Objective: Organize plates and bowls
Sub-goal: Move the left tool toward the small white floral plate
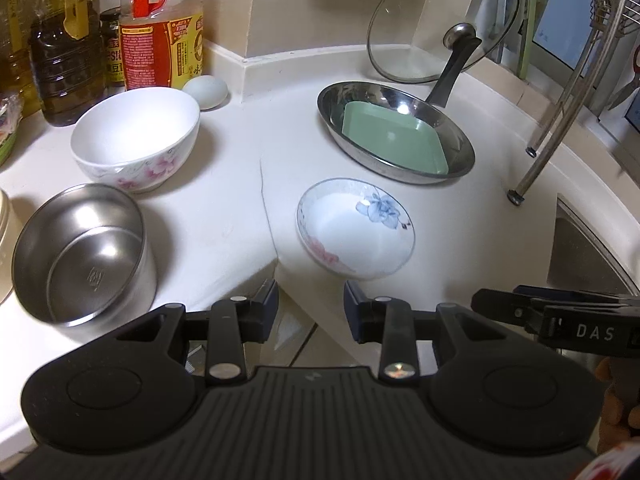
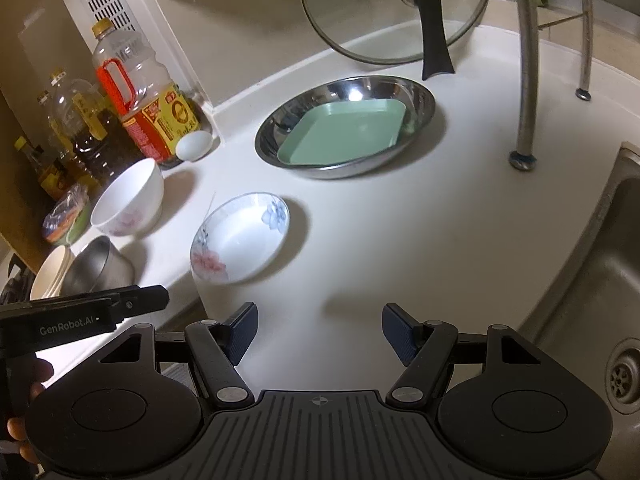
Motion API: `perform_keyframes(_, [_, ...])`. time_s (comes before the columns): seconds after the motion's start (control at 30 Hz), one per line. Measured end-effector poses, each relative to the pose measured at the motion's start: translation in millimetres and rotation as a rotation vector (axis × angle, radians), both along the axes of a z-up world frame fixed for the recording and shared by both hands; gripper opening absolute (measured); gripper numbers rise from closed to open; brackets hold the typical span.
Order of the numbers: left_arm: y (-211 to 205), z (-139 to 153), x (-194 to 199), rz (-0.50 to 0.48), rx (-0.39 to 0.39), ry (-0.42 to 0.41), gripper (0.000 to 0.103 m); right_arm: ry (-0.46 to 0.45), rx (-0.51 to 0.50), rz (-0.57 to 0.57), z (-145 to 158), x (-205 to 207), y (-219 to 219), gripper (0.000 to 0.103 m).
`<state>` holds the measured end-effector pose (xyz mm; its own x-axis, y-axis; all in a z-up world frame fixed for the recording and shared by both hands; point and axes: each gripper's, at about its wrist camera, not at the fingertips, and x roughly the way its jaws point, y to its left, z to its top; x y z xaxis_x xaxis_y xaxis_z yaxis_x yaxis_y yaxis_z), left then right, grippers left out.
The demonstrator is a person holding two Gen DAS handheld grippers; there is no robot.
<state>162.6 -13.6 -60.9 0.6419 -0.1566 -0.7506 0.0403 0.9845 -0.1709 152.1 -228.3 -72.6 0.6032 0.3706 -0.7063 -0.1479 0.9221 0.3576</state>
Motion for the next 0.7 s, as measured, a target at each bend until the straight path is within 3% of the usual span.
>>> perform_keyframes(0.7, [4.4, -18.9, 59.6, -0.062, 0.008, 0.008, 0.031, -0.007, 0.048, -0.013, -15.3, 49.9, 37.8, 0.045])
